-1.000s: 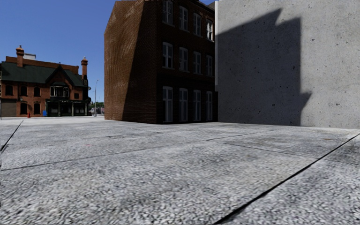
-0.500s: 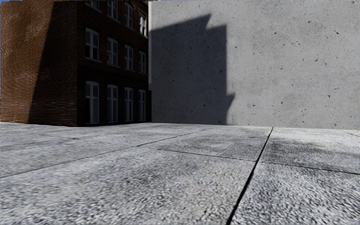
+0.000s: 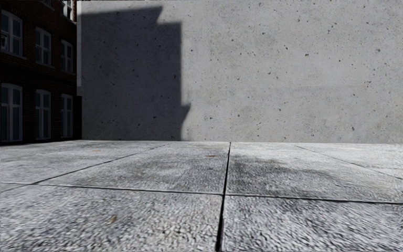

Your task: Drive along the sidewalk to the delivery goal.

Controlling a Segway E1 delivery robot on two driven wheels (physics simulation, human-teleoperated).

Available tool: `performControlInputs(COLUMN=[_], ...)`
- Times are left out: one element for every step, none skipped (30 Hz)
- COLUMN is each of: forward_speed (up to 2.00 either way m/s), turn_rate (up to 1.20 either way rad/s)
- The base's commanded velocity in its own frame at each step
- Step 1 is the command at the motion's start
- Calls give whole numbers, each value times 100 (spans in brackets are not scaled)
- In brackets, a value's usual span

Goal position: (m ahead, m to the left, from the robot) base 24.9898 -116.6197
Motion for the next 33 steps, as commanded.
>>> performControlInputs(forward_speed=[176,176,176,177,177,178,178,178,178,178,178,178,178,178,178,178,178,178,178,178,178,178,178,178,178,178,178,178,178,180,180,200,200], turn_rate=[-80,-80,-80,-80,-80,-80,-81,-81,-81,-81,-81,-81,-81,-82,-86,-90,-90,-91,-91,-91,-91,-91,-91,-90,-88,-88,-87,-87,-86,-86,-86,-83,-82])
